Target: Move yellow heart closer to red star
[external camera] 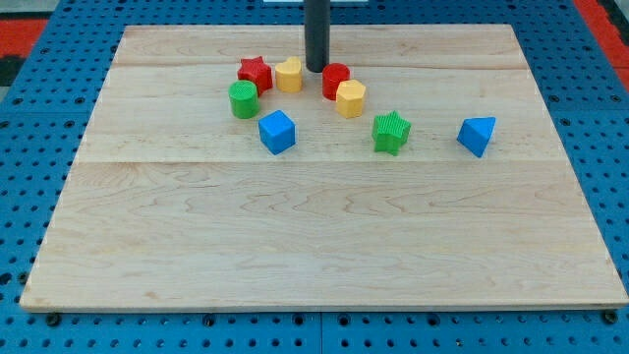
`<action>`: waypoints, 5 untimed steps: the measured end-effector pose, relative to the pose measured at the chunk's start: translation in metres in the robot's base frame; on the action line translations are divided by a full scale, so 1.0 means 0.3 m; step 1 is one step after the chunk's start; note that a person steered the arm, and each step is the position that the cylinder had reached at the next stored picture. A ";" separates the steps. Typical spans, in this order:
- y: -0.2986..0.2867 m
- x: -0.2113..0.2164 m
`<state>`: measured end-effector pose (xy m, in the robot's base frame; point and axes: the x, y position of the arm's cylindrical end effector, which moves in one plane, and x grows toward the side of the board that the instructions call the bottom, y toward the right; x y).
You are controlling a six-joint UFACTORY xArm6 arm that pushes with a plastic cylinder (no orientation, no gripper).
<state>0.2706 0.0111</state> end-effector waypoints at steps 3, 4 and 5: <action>-0.086 0.049; -0.037 0.077; 0.176 0.021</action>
